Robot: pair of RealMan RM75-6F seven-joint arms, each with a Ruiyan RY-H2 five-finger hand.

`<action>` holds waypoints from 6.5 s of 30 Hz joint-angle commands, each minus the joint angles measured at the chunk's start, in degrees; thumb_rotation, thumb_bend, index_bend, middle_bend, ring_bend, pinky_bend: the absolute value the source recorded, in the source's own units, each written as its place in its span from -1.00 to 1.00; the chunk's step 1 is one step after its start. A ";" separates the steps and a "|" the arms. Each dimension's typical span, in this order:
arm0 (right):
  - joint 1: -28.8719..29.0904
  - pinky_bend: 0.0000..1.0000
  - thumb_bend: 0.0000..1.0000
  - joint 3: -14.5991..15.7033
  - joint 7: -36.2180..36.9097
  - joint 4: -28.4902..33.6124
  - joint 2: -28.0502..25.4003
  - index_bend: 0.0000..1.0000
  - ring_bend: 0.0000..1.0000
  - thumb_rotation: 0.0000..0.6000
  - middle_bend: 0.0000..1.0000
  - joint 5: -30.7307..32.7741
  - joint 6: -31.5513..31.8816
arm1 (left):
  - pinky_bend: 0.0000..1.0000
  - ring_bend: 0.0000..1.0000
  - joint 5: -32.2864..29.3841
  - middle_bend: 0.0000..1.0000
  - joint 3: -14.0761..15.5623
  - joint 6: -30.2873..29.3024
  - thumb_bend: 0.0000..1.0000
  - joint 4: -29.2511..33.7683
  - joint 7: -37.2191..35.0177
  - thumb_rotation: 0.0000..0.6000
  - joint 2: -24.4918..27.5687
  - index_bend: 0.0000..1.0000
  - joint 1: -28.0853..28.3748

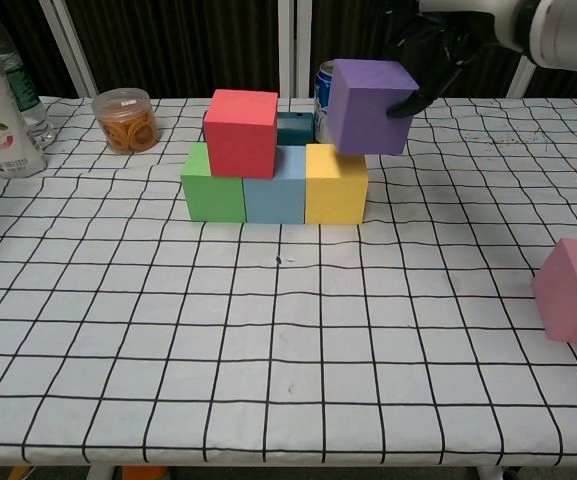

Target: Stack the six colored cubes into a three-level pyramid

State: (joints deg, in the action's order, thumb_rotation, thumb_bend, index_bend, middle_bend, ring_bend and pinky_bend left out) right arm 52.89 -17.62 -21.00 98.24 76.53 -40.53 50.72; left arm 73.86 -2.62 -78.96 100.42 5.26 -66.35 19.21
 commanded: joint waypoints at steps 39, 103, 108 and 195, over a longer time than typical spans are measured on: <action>11.06 -1.00 -0.65 0.95 -13.02 -3.43 10.81 -1.00 -1.00 1.00 -0.19 14.93 9.02 | -0.66 -0.85 5.12 -0.79 -1.22 1.21 -0.65 -2.96 -6.06 1.00 -0.50 -0.71 -3.57; 11.45 -1.00 -0.77 -0.55 -17.25 -3.07 13.56 -1.00 -1.00 1.00 -0.57 17.86 12.18 | -0.65 -0.84 6.92 -0.79 -2.18 1.46 -0.65 -5.10 -8.93 1.00 -1.12 -0.71 -5.49; 10.30 -1.00 -0.79 -0.37 -16.06 -0.84 11.87 -1.00 -1.00 1.00 -0.64 16.21 11.99 | -0.65 -0.84 6.91 -0.79 -2.23 1.44 -0.65 -5.00 -8.71 1.00 -1.00 -0.71 -5.57; 10.01 -1.00 -0.78 0.26 -2.99 -14.02 11.03 -1.00 -1.00 1.00 -0.72 12.38 -0.15 | -0.91 -1.00 4.90 -1.00 -3.74 25.70 -0.66 -12.03 3.76 1.00 -15.43 -0.79 19.58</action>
State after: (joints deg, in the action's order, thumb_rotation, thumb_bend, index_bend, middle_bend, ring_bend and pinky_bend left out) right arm 62.90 -17.36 -23.99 84.22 87.55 -28.15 50.57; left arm 78.79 -6.37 -53.28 88.37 9.00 -81.78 38.76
